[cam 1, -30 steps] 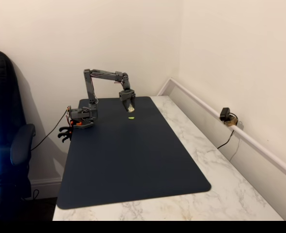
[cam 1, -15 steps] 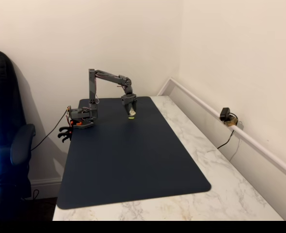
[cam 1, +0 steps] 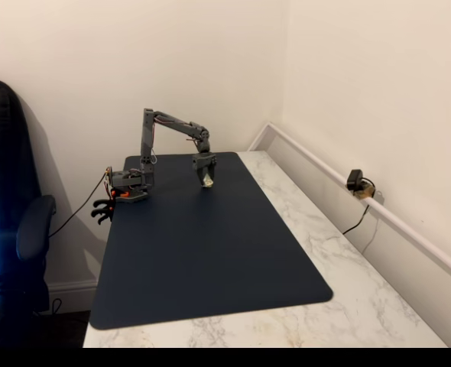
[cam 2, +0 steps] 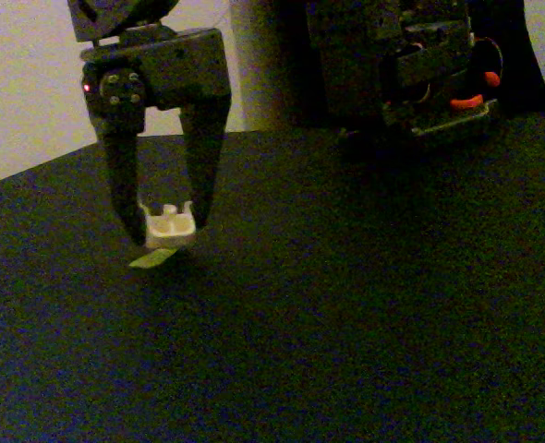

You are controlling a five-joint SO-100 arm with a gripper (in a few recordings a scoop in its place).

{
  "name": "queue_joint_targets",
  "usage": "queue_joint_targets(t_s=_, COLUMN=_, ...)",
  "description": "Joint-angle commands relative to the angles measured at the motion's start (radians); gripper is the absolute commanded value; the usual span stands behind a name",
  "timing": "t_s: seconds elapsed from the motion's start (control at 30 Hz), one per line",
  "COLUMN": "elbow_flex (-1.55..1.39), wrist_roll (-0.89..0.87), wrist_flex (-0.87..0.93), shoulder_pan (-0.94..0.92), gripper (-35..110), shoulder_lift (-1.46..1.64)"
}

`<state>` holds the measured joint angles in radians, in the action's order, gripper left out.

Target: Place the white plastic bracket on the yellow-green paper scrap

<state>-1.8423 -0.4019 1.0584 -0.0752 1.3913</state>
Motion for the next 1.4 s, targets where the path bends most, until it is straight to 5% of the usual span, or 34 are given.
queue_joint_targets(t_s=0.0, elbow_flex=0.014, wrist_roll=-0.018, wrist_flex=0.011, shoulder_pan=-0.025, gripper=29, shoulder_lift=0.044)
queue_joint_targets(t_s=0.27, elbow_flex=0.02, wrist_roll=-0.015, wrist_flex=0.038, shoulder_pan=-0.012, gripper=33, shoulder_lift=0.12)
queue_joint_targets(t_s=0.47, elbow_flex=0.04, wrist_roll=0.04, wrist_flex=0.091, shoulder_pan=0.018, gripper=0, shoulder_lift=0.35)
queue_joint_targets(t_s=0.93, elbow_flex=-0.371, wrist_roll=0.39, wrist_flex=-0.126, shoulder_pan=0.147, gripper=0, shoulder_lift=0.802)
queue_joint_targets(t_s=1.37, elbow_flex=-0.755, wrist_roll=0.437, wrist_flex=-0.08, shoulder_pan=0.069, gripper=0, shoulder_lift=1.247)
